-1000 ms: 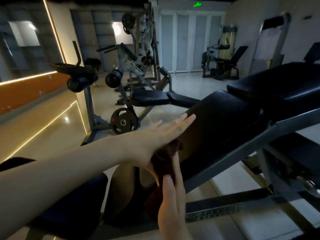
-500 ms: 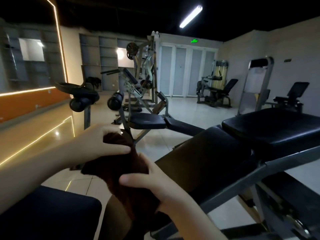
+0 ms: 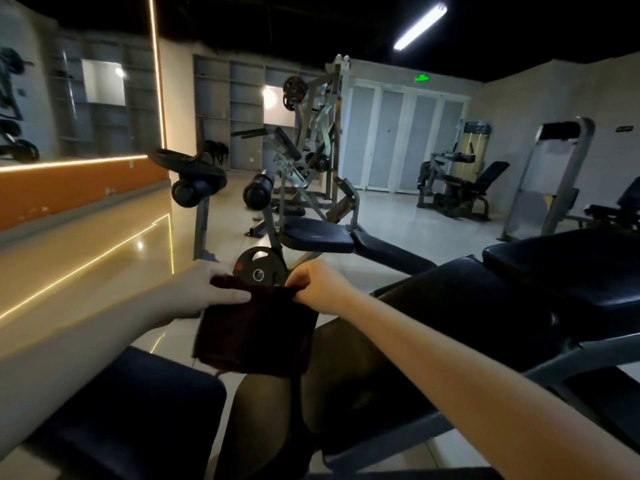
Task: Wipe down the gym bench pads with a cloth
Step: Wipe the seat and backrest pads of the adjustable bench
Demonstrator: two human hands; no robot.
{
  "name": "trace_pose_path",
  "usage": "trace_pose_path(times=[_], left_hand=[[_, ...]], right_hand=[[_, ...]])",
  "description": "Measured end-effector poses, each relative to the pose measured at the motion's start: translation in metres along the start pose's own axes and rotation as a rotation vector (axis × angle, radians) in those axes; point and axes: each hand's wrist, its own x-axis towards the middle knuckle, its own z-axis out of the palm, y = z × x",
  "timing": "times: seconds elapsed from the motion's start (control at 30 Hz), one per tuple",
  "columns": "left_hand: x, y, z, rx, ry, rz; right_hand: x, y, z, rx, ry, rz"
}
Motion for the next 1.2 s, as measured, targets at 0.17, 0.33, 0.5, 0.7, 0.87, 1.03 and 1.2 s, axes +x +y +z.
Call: trace_pose_path(times=[0.17, 0.33, 0.5, 0.7, 0.87, 1.03, 1.2], left_hand=[[0.021, -0.046, 0.029, 0.081, 0.263, 0.019], [0.007, -0.082, 0.07, 0.219, 0.175, 0.019], [-0.027, -0.123, 0.132, 0.309, -0.107, -0.071], [-0.049, -0.131, 0.177, 0.174, 0.035, -0.122], [-0.061, -0.125, 0.194, -0.008, 0.163, -0.204], [-0.061, -0.137, 0.213, -0.264, 0.291, -0.558], [-0.054, -0.145, 0.208, -0.464, 0.187, -0.625]], right_hand=[[0.036, 0.011, 0.014, -0.138, 0.095, -0.032], [0.034, 0.029, 0.046, -0.305, -0.125, -0.118], [0.006, 0.038, 0.082, -0.54, -0.63, -0.111], [0.0, 0.04, 0.097, -0.611, -0.767, -0.075], [0.015, 0.032, 0.117, -0.695, -0.732, -0.032], [0.007, 0.053, 0.171, -0.885, -0.579, -0.021], [0.006, 0.059, 0.176, -0.992, -0.637, -0.071]])
